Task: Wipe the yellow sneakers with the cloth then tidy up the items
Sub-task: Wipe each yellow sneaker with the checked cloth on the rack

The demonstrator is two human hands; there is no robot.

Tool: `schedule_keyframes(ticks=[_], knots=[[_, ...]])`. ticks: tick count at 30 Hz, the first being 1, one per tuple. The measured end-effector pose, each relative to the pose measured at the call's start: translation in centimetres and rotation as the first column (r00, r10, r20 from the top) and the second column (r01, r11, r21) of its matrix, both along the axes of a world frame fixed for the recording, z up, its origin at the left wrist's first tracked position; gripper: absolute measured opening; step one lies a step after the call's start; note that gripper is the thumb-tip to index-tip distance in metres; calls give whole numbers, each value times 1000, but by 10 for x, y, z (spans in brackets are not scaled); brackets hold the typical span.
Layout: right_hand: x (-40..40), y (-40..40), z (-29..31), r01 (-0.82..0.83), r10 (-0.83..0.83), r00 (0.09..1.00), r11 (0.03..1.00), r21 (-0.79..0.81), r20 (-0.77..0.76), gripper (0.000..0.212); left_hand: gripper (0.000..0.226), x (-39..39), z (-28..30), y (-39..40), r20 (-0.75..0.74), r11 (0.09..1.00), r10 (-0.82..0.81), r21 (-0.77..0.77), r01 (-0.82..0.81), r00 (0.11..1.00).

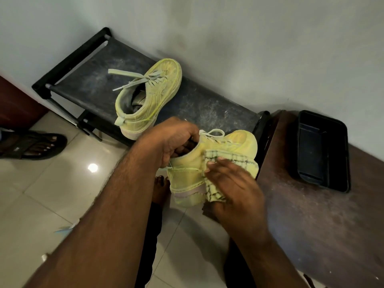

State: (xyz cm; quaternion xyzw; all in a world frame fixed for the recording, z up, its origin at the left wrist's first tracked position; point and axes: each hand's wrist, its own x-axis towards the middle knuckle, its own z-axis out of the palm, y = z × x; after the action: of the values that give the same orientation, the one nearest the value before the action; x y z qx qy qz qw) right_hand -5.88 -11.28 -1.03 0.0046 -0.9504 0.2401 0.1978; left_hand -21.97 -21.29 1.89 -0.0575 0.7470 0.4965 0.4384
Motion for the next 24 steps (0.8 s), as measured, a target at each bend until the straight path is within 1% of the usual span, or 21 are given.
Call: schedule_keyframes(ticks=[2, 3, 4, 5, 7, 8, 9, 10, 12, 14, 15, 16, 18, 20, 22, 24], knots=[[-3, 13, 1, 134, -134, 991, 990, -40, -4, 42, 9, 0, 0, 0, -8, 1000, 0, -3, -1, 1000], [-4, 17, 1, 178, -178, 984, 983, -51, -1, 43, 8, -1, -1, 1, -9, 1000, -3, -3, 3, 1000], [-6, 16, 3, 186, -187, 982, 981, -55, -8, 42, 9, -1, -2, 2, -11, 1000, -4, -7, 4, 1000], [-8, 11, 4, 156, -157, 987, 986, -51, -21, 39, 9, -2, -2, 2, -17, 1000, 1, -13, -1, 1000], [-6, -3, 6, 29, -30, 999, 999, -34, -29, 33, 10, -2, -3, 2, -28, 1000, 18, -21, -19, 999], [-6, -7, 6, -31, 30, 999, 999, -25, -26, 32, 10, -2, -3, 1, -33, 999, 24, -23, -25, 999], [-7, -7, 6, -57, 56, 998, 998, -19, -21, 33, 10, -2, -3, 1, -37, 999, 28, -25, -29, 999], [-7, -2, 4, -37, 36, 999, 999, -14, -12, 33, 10, -1, -3, 1, -38, 999, 29, -26, -30, 999], [-6, 14, 2, 128, -127, 992, 991, -26, 26, 37, 12, 3, -1, 3, -29, 1000, 23, -18, -24, 999], [-6, 24, 1, 275, -270, 960, 959, -67, 81, 41, 13, 2, 2, 4, -20, 1000, 16, 0, -16, 1000], [-6, 22, 2, 289, -281, 955, 954, -83, 98, 42, 13, 3, 1, 5, -16, 1000, 17, 5, -17, 1000], [-6, 15, 5, 263, -253, 963, 960, -101, 98, 42, 13, 2, 2, 5, -16, 1000, 17, 3, -17, 1000], [-5, -5, 10, 154, -143, 986, 979, -134, 86, 43, 9, 1, 3, 5, -12, 1000, 8, -3, -8, 1000], [-5, -19, 10, 117, -100, 990, 973, -199, 98, 40, 9, 0, 2, 3, -15, 1000, -12, 1, 12, 1000], [-5, -18, 9, 202, -175, 977, 938, -283, 119, 33, 10, 1, 2, 2, -9, 999, -44, 17, 45, 999], [-7, -4, 8, 349, -318, 936, 887, -303, 148, 30, 6, 2, 3, 1, 16, 997, -64, 47, 63, 998]])
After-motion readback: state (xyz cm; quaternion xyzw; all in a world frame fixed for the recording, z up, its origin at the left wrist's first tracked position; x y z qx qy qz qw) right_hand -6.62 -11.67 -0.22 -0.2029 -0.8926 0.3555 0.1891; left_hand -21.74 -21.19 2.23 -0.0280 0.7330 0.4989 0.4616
